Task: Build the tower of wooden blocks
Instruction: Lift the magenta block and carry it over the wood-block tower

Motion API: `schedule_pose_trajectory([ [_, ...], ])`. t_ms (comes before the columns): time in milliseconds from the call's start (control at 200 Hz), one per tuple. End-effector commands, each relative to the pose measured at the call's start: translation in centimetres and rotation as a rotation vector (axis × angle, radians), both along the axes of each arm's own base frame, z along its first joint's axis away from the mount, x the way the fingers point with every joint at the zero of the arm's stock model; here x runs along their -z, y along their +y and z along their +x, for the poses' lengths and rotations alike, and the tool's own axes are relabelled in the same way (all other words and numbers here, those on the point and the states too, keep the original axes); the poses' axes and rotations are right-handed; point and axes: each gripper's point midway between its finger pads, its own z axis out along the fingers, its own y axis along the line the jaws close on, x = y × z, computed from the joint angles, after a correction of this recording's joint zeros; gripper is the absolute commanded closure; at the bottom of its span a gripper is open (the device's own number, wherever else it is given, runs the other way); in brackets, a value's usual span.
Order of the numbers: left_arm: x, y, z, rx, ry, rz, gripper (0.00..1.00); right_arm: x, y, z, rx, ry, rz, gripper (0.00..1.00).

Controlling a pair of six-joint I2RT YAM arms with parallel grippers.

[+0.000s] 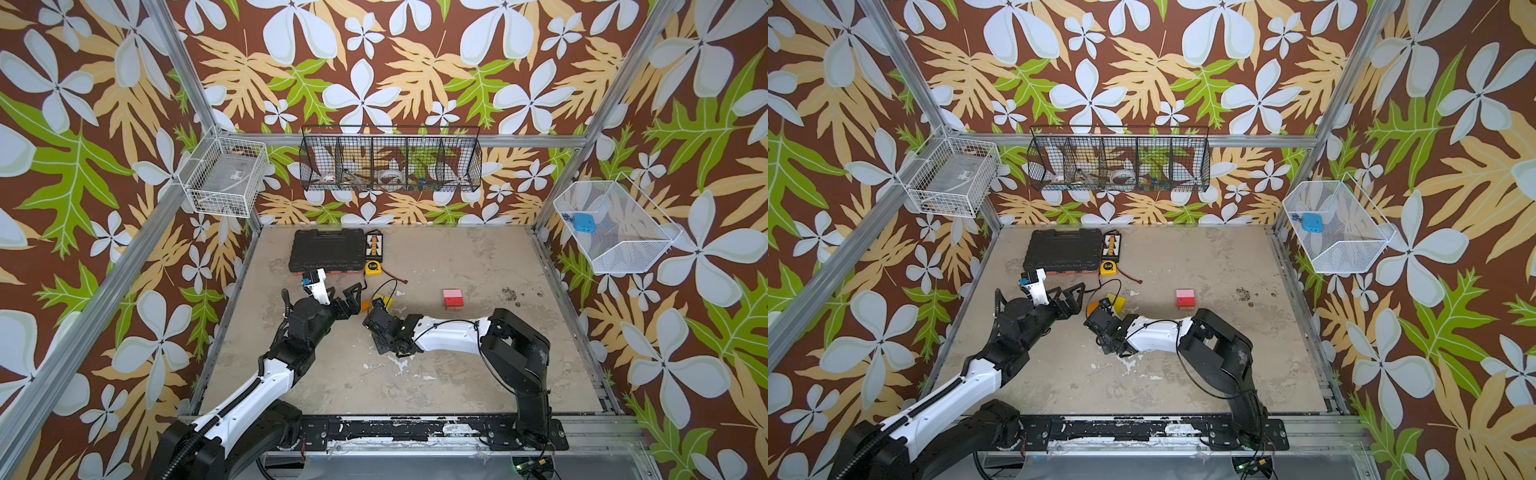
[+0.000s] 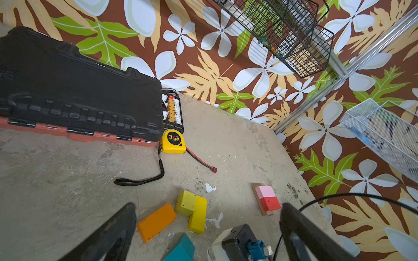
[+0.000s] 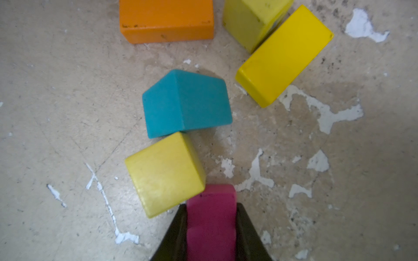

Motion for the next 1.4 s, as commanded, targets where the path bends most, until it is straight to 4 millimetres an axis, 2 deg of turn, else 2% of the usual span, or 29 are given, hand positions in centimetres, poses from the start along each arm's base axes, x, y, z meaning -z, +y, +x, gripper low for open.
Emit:
schedule_pose_trajectory([
  [0,-0.6,-0.5,0.3,0.016,-0.013,-0.022,0.00,0.9,-1.2,-1.2,-0.022,0.058,-0.057,0.80],
  [185,-0.1,-0.8,1.0,0.019,0.002,-0.008,0.00,-1.2,-1.5,-0.4,-0.018,-0.013,-0.057,0.83],
  [440,0.8,-3.4,2.3,0.131,0.067,0.002,0.00,-5.2,-2.2,0.6,-0.011,-0.127,-0.022,0.87],
  [561,1.0,-3.7,2.8,0.145,0.083,0.046,0.00,-8.4,-2.8,1.7,0.004,-0.236,-0.011,0.88],
  [666,0.3,-3.8,2.7,0.159,0.063,0.071,0.00,-10.9,-2.9,1.7,-0.034,-0.295,0.037,0.89],
  [806,-1.2,-3.7,2.0,0.174,0.014,0.088,0.00,-14.6,-5.0,1.9,-0.025,-0.400,0.044,0.94],
  [966,-2.6,-2.8,1.2,0.146,-0.046,0.094,0.00,-18.7,-8.5,1.9,0.023,-0.510,0.107,0.95],
  [1046,-3.1,-2.5,1.1,0.133,-0.060,0.094,0.00,-19.7,-11.1,2.3,0.077,-0.546,0.128,0.95],
  [1081,-3.3,-2.4,1.0,0.131,-0.065,0.091,0.00,-19.9,-12.4,2.7,0.113,-0.552,0.129,0.99],
  [1231,-3.2,-2.8,0.9,0.153,-0.070,0.074,0.00,-18.2,-19.2,5.2,0.306,-0.486,0.106,1.00],
  [1306,-2.7,-2.9,1.3,0.147,-0.056,0.080,0.00,-17.0,-21.6,6.2,0.366,-0.428,0.113,1.00],
  [1396,-2.4,-3.1,1.6,0.152,-0.045,0.080,0.00,-15.7,-23.6,7.1,0.417,-0.381,0.086,1.00],
])
